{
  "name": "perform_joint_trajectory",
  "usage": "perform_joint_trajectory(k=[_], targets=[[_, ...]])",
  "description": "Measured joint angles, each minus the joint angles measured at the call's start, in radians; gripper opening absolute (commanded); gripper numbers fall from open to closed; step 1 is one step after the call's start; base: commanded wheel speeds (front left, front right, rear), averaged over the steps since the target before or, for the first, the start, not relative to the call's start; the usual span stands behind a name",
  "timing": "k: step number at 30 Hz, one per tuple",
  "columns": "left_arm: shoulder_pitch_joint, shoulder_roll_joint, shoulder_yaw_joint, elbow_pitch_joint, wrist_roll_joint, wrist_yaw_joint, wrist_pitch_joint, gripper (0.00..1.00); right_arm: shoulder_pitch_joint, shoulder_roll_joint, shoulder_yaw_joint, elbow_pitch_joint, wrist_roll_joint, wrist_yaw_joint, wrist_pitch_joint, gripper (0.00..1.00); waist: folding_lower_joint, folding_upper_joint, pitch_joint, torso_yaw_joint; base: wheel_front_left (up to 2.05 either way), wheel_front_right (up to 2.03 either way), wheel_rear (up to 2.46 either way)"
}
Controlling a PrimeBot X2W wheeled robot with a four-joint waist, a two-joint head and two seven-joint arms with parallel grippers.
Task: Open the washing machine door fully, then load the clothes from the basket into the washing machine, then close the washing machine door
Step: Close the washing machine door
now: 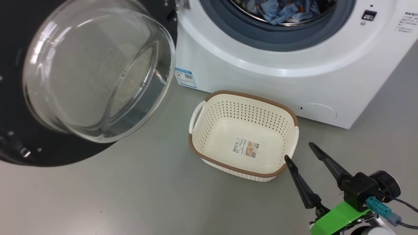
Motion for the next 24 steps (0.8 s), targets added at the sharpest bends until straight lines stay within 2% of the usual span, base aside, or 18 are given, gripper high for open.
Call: perform_joint_trajectory(k=[7,17,24], targets=[[-0.021,-0.009,-0.038,0.058,0.036,-0.026,0.031,0.00,0.000,-0.008,0.000,-0.003,0.000,0.000,0.003,1.00,0.0000,0.0000,0.024,-0.027,0.00,0.00,0.00],[-0.040,-0.014,-0.039,0.105,0.038,-0.056,0.053,0.00,-0.017,-0.011,0.000,-0.003,0.000,0.000,0.003,1.00,0.0000,0.0000,0.041,-0.045,0.00,0.00,0.00],[-0.038,-0.014,-0.027,0.113,0.028,-0.082,0.106,0.00,-0.017,-0.008,-0.009,-0.002,0.000,0.000,0.000,1.00,0.0000,0.0000,0.043,-0.045,0.00,0.00,0.00]])
